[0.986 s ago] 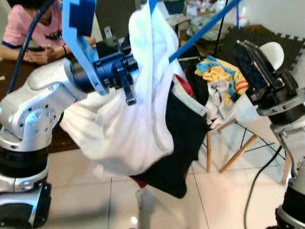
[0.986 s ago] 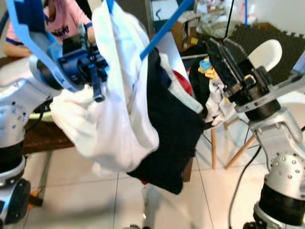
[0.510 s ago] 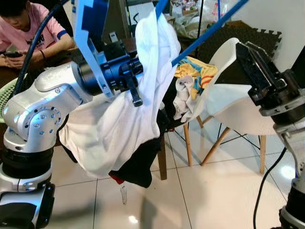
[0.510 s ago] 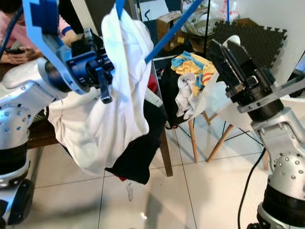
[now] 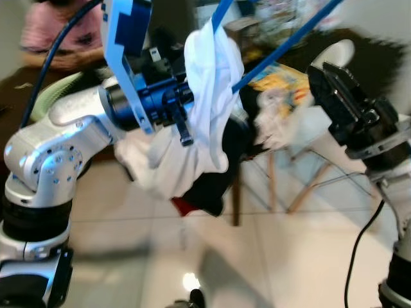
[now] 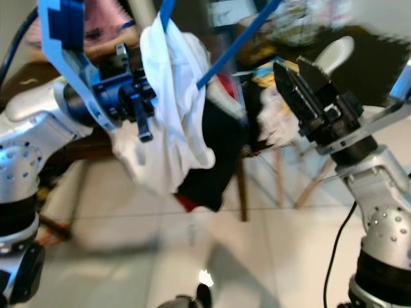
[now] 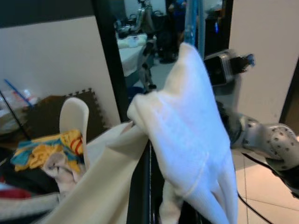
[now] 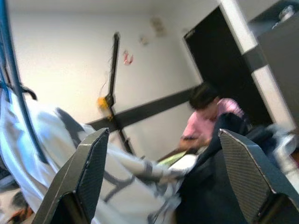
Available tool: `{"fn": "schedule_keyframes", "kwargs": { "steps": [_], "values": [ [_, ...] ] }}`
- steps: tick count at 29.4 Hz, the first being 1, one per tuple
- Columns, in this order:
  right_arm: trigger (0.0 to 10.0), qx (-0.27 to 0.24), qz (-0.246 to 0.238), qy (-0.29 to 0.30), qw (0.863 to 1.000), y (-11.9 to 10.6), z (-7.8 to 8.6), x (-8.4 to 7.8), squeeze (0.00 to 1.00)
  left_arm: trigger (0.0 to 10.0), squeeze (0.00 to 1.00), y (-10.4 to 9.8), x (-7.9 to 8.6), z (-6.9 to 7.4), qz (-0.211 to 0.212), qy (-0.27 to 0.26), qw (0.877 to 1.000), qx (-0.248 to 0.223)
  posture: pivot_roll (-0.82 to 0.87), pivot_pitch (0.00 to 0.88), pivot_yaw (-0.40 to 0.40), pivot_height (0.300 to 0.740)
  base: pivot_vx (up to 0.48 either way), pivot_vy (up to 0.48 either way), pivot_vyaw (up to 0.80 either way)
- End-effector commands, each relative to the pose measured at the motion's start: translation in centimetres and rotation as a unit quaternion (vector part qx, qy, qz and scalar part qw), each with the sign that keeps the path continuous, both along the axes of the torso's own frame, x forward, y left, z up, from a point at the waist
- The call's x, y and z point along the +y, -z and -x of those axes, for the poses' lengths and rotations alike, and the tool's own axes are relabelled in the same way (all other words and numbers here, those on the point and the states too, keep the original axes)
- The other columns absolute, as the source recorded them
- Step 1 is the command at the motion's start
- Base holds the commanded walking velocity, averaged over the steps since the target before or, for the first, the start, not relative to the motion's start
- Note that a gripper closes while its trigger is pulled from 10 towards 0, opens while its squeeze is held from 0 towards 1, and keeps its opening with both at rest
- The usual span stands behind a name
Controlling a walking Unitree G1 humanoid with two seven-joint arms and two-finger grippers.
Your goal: Hang hanger
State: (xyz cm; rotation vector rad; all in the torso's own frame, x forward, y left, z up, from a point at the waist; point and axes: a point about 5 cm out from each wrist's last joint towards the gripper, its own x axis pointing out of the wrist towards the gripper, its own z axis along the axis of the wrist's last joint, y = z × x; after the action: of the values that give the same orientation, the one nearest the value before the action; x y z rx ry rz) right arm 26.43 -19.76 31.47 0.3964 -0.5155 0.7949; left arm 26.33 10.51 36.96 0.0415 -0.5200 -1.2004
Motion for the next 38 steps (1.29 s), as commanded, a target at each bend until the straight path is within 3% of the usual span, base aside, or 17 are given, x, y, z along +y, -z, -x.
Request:
{"fn": "schedule_keyframes", "kwargs": {
  "steps": [1, 20, 26, 28, 30, 31, 32, 34, 36, 37, 38],
  "values": [
    [10.0, -0.005, 0.009, 0.006, 1.0, 0.0, 0.2, -0.1, 0.0, 10.0, 0.0, -0.6, 0.1, 0.6, -0.007, 0.002, 1.0, -0.02, 0.07, 0.158, 0.108, 0.74, -0.368, 0.0, 0.0],
    [10.0, 0.076, 0.063, 0.099, 0.99, 3.2, -1.7, -1.2, 0.0, 10.0, 0.0, 0.5, 0.3, 0.1, 0.002, -0.001, 1.0, 0.009, 0.06, 0.164, 0.11, 0.74, -0.356, 0.0, 0.0],
    [10.0, 0.142, 0.073, 0.169, 0.973, 5.7, -3.1, -2.8, 0.0, 10.0, 0.0, 4.6, 0.7, -1.9, -0.018, -0.028, 0.997, 0.073, 0.05, 0.167, 0.108, 0.74, -0.344, 0.0, 0.0],
    [10.0, 0.186, 0.09, 0.2, 0.958, 7.3, -3.7, -3.4, 0.0, 10.0, 0.0, 6.5, 1.0, -2.9, -0.045, -0.052, 0.994, 0.085, 0.05, 0.169, 0.106, 0.74, -0.262, 0.0, 0.0],
    [10.0, 0.186, 0.09, 0.2, 0.958, 7.3, -3.7, -3.4, 0.0, 10.0, 0.0, 6.5, 1.0, -2.9, -0.045, -0.052, 0.994, 0.085, 0.05, 0.169, 0.106, 0.74, -0.262, 0.0, 0.0],
    [10.0, 0.203, 0.099, 0.214, 0.95, 8.0, -3.9, -3.7, 0.0, 10.0, 0.0, 7.5, 1.1, -3.3, -0.065, -0.066, 0.992, 0.085, 0.05, 0.168, 0.103, 0.74, 0.0, 0.0, -0.44],
    [10.0, 0.234, 0.107, 0.239, 0.936, 9.5, -4.1, -4.3, 0.0, 10.0, 0.0, 9.9, 1.4, -4.3, -0.113, -0.105, 0.984, 0.087, 0.05, 0.169, 0.098, 0.74, 0.0, 0.0, -0.77],
    [10.0, 0.234, 0.107, 0.239, 0.936, 9.5, -4.1, -4.3, 0.0, 10.0, 0.0, 9.9, 1.4, -4.3, -0.113, -0.105, 0.984, 0.087, 0.05, 0.169, 0.098, 0.74, 0.0, 0.0, -0.77],
    [10.0, 0.298, 0.139, 0.29, 0.899, 13.0, -4.0, -5.4, 0.0, 10.0, 0.0, 16.0, 2.8, -6.3, -0.201, -0.185, 0.953, 0.129, 0.03, 0.17, 0.095, 0.74, 0.0, 0.0, -0.77],
    [10.0, 0.315, 0.154, 0.305, 0.885, 14.1, -3.8, -5.7, 0.0, 10.0, 0.0, 18.1, 3.5, -6.6, -0.234, -0.208, 0.939, 0.142, 0.03, 0.17, 0.095, 0.74, 0.0, 0.0, -0.77],
    [10.0, 0.315, 0.154, 0.305, 0.885, 14.1, -3.8, -5.7, 0.0, 10.0, 0.0, 18.1, 3.5, -6.6, -0.234, -0.208, 0.939, 0.142, 0.03, 0.17, 0.095, 0.74, 0.0, 0.0, -0.77]
  ]
}}
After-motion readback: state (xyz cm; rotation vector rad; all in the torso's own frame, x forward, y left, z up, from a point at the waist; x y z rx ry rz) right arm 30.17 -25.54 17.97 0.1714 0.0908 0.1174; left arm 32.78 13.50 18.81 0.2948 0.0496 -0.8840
